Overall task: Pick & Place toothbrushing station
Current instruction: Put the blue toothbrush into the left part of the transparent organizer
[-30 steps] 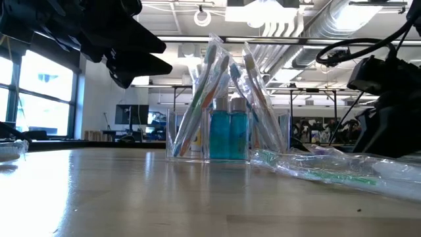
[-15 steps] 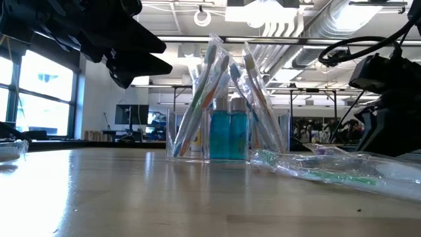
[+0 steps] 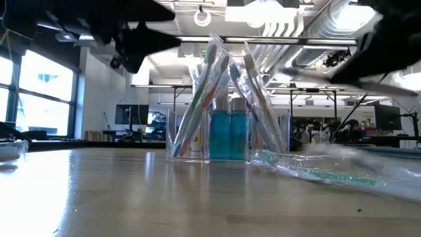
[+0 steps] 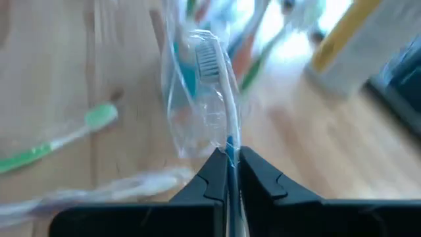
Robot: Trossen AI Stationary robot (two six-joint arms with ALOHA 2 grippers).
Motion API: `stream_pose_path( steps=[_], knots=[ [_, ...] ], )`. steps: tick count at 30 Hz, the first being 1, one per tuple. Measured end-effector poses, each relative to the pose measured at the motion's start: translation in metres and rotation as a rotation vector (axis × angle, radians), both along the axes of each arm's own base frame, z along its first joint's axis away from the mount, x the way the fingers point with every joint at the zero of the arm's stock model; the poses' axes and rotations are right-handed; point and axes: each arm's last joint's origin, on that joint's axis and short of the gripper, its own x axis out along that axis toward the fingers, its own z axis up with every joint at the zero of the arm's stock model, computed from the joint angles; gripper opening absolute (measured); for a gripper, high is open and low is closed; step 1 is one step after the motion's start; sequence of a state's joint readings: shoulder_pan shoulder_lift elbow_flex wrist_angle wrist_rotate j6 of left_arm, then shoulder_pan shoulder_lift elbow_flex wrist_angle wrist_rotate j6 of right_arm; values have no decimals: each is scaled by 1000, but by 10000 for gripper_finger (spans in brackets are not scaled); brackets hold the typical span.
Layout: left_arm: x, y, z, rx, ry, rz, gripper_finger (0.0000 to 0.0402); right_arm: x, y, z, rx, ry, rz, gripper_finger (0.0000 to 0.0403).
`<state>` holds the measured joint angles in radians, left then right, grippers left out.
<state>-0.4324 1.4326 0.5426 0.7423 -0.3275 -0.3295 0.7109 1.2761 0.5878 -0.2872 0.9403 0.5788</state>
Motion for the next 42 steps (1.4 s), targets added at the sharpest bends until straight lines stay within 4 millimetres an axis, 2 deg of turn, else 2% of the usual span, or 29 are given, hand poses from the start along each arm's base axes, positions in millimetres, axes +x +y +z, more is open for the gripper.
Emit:
stream_pose_path(
  steps=[5, 8, 13, 16, 19, 25, 33, 42],
  knots=[
    [6, -3, 6, 15, -146, -6, 200, 7, 18, 32, -116, -138, 22, 13],
    [13, -6, 8, 40, -222, -5, 200, 13, 30, 48, -127, -244, 64, 13],
    [37, -17, 9, 122, -265, -3, 200, 21, 46, 67, -106, -372, 186, 13],
    [56, -26, 11, 181, -284, -1, 200, 27, 51, 67, -66, -409, 245, 13],
    [73, -33, 19, 231, -315, 8, 200, 35, 55, 58, -61, -405, 272, 13],
    [95, -40, 36, 316, -306, 21, 200, 44, 58, 45, -61, -402, 255, 13],
    [108, -36, 49, 325, -273, 21, 200, 47, 55, 45, -45, -407, 240, 13],
    [111, -35, 43, 318, -253, 3, 200, 47, 56, 45, -38, -409, 239, 13]
  ],
)
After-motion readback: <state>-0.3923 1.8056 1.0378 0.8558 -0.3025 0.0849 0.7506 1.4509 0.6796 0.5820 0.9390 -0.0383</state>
